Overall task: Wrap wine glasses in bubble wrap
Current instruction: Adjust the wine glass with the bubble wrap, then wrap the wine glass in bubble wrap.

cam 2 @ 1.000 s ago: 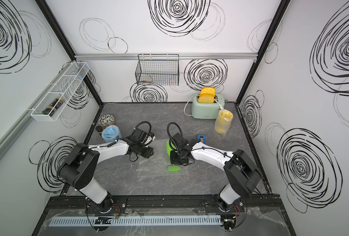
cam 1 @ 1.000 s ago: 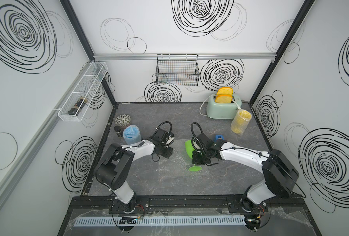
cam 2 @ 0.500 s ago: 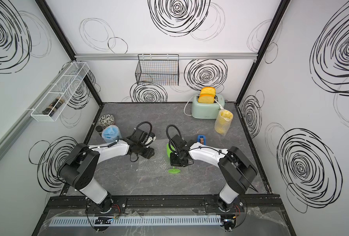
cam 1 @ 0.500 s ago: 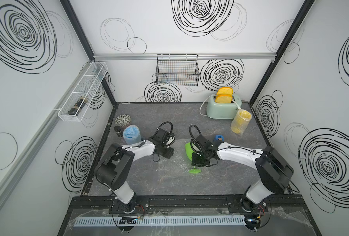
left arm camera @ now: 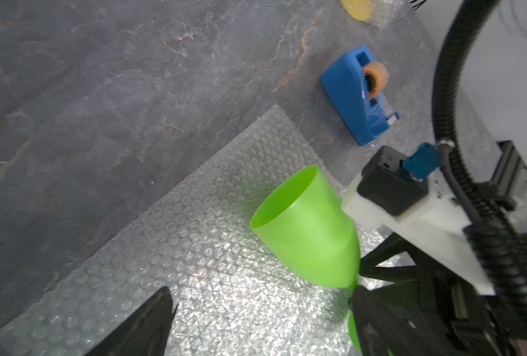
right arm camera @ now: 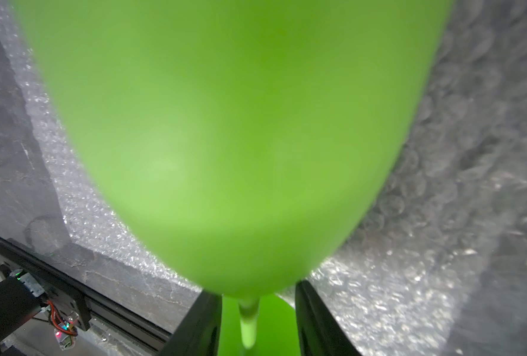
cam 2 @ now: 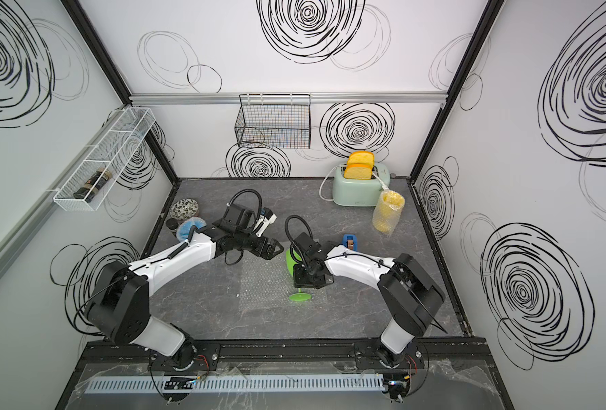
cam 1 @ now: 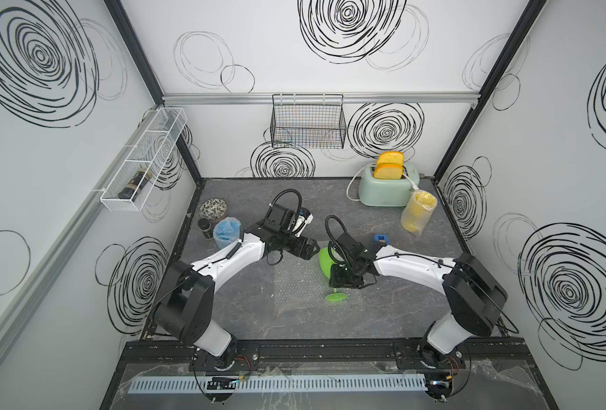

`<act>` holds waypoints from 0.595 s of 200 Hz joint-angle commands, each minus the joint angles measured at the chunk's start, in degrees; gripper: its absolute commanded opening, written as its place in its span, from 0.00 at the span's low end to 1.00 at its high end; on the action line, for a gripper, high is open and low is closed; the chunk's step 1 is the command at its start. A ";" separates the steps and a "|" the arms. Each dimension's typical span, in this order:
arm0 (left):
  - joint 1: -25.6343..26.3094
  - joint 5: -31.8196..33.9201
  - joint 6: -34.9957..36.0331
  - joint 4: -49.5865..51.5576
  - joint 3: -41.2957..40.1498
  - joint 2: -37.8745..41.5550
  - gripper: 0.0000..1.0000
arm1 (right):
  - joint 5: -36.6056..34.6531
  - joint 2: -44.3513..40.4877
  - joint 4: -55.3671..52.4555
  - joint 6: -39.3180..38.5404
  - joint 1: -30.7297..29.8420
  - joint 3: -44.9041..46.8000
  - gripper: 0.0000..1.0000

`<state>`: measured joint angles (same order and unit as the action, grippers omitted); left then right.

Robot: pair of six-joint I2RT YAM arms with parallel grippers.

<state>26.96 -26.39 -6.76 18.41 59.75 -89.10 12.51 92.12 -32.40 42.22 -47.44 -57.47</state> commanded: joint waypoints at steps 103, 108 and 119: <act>3.67 -7.58 -10.37 -0.98 3.62 -10.72 0.97 | 15.10 -8.21 8.12 -15.77 27.16 13.93 0.47; 3.79 -7.28 -10.08 -0.63 4.07 -11.26 0.97 | 15.16 -7.62 8.67 -16.01 27.43 14.20 0.48; 3.98 -6.68 -9.73 -0.15 4.72 -11.98 0.97 | 15.84 -6.43 9.63 -16.35 27.85 14.70 0.48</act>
<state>30.63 -33.45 -15.66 17.98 61.87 -99.33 25.02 83.50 -27.24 29.08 -20.62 -44.01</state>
